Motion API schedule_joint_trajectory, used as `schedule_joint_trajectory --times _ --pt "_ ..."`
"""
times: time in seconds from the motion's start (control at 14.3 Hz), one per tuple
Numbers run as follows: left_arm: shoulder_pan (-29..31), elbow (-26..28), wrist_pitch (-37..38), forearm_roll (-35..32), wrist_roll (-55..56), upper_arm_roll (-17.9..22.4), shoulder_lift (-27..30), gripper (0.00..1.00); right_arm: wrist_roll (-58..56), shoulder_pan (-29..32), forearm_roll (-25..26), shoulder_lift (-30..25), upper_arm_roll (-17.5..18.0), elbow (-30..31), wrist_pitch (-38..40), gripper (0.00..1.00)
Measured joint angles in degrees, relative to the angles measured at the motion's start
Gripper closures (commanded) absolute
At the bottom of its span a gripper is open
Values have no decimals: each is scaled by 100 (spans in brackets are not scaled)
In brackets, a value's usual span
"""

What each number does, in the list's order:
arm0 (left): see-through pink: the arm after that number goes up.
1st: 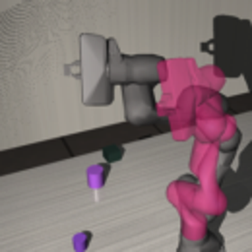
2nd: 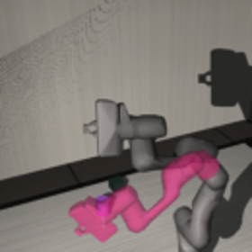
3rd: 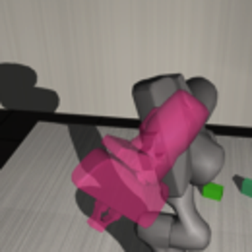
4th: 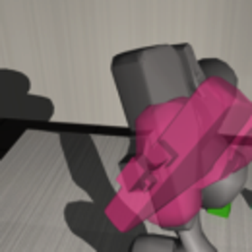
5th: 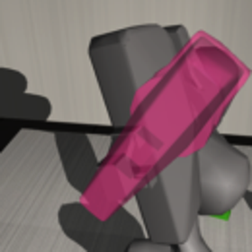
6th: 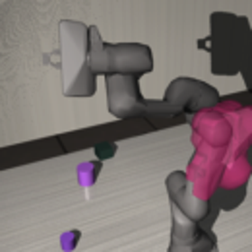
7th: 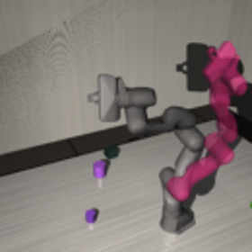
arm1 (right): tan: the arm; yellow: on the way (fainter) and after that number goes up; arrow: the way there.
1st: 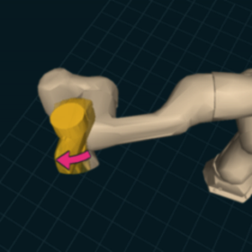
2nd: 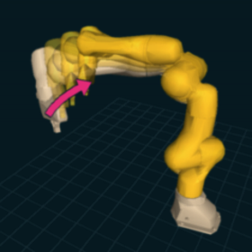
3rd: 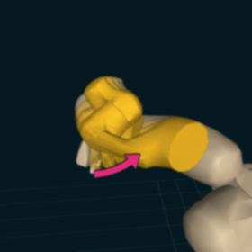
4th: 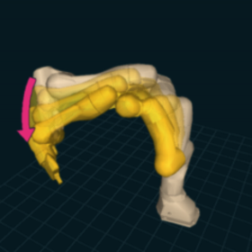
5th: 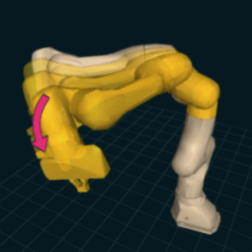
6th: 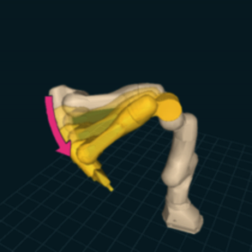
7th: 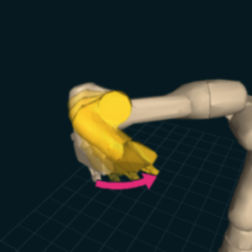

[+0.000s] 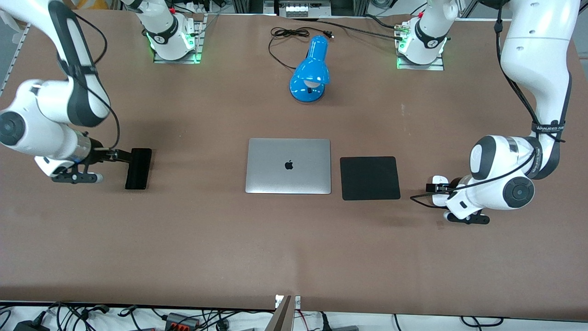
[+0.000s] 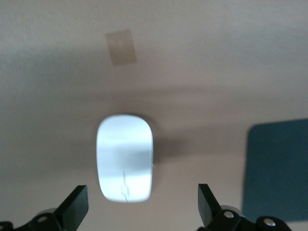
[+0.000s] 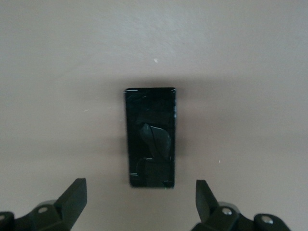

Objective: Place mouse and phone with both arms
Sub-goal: 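Grasp the black phone with the right gripper while the left gripper grasps the mouse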

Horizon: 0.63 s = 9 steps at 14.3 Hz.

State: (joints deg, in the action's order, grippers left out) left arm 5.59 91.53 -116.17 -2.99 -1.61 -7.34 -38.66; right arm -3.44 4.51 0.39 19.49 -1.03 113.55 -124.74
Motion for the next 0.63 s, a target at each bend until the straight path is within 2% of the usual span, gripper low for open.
schedule_joint_trajectory --times 0.28,0.63 --pt "141 58 -222 -5 -330 0 -175 0 10 111 -1 758 0 9 -681 0" --pt "84 152 -239 -10 -339 -11 -199 0 55 106 -2 1121 27 2 -901 0"
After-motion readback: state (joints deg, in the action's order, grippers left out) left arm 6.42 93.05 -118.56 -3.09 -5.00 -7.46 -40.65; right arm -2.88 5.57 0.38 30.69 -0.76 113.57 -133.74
